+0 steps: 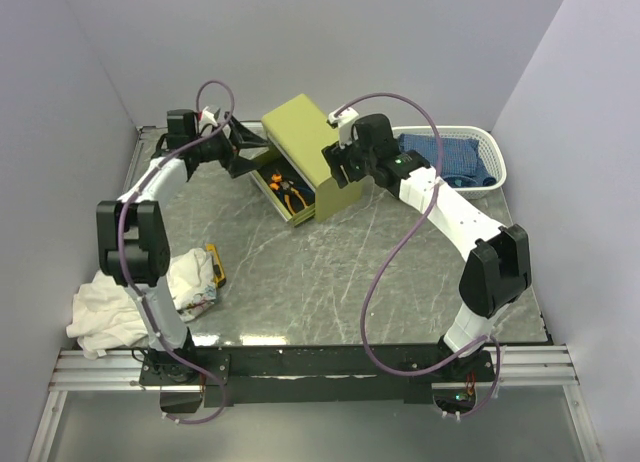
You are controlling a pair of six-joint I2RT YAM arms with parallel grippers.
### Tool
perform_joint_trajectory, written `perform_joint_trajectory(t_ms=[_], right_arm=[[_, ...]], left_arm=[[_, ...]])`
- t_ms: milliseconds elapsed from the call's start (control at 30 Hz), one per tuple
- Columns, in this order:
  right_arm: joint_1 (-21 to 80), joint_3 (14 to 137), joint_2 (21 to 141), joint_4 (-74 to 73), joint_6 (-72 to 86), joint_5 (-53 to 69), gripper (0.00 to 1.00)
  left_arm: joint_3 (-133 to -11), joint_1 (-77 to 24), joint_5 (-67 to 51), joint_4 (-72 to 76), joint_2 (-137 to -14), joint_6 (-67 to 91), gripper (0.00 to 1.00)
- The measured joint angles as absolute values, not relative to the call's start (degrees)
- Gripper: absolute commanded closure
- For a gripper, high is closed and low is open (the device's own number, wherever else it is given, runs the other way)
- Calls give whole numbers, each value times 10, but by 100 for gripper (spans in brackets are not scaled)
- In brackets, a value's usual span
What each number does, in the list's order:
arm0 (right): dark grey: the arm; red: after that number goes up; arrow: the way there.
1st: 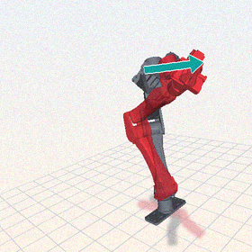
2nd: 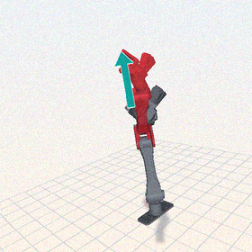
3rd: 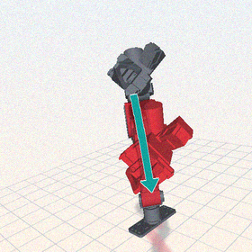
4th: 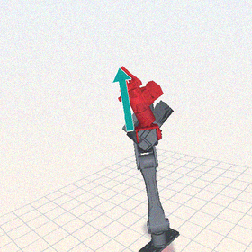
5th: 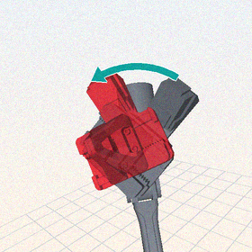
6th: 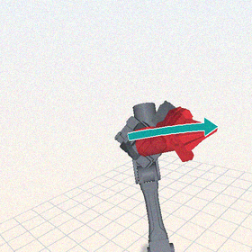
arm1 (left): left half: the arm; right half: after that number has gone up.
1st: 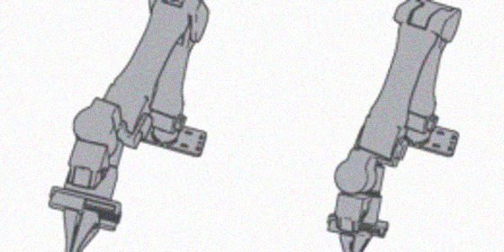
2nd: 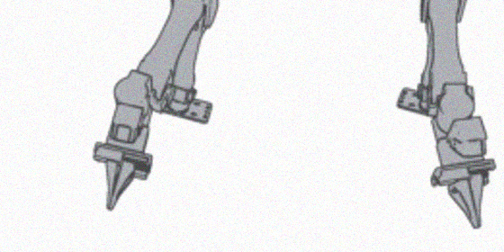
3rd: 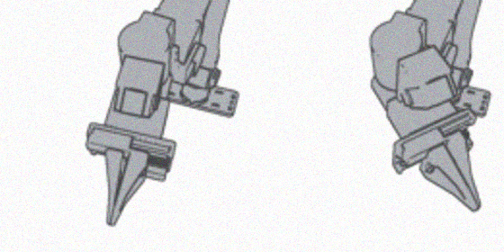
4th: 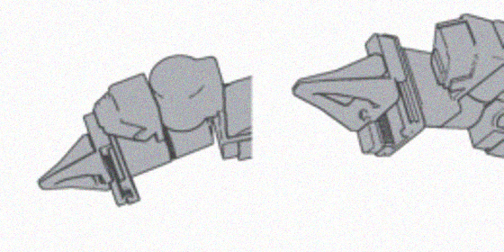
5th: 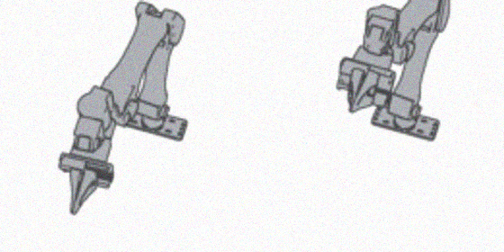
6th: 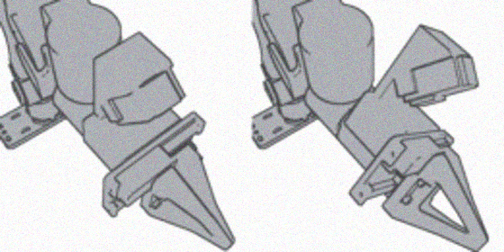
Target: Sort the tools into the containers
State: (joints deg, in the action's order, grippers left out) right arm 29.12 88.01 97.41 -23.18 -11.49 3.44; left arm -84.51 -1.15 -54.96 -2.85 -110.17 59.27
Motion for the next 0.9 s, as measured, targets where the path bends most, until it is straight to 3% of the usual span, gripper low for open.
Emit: perform_joint_trajectory(t_ms=[167, 367, 500, 900], right_arm=[[291, 880, 974, -232, -118, 34, 25], [291, 873, 970, -228, -119, 35, 25], [291, 865, 965, -226, -119, 39, 25], [291, 839, 958, -211, -113, 52, 25]], left_arm=[[-845, 13, -469, -177, -1053, 429, 5], [-788, 38, -272, -340, -992, 260, 19], [-717, 36, -207, -394, -964, 214, 33], [-650, 34, -89, -429, -951, 182, 38]])
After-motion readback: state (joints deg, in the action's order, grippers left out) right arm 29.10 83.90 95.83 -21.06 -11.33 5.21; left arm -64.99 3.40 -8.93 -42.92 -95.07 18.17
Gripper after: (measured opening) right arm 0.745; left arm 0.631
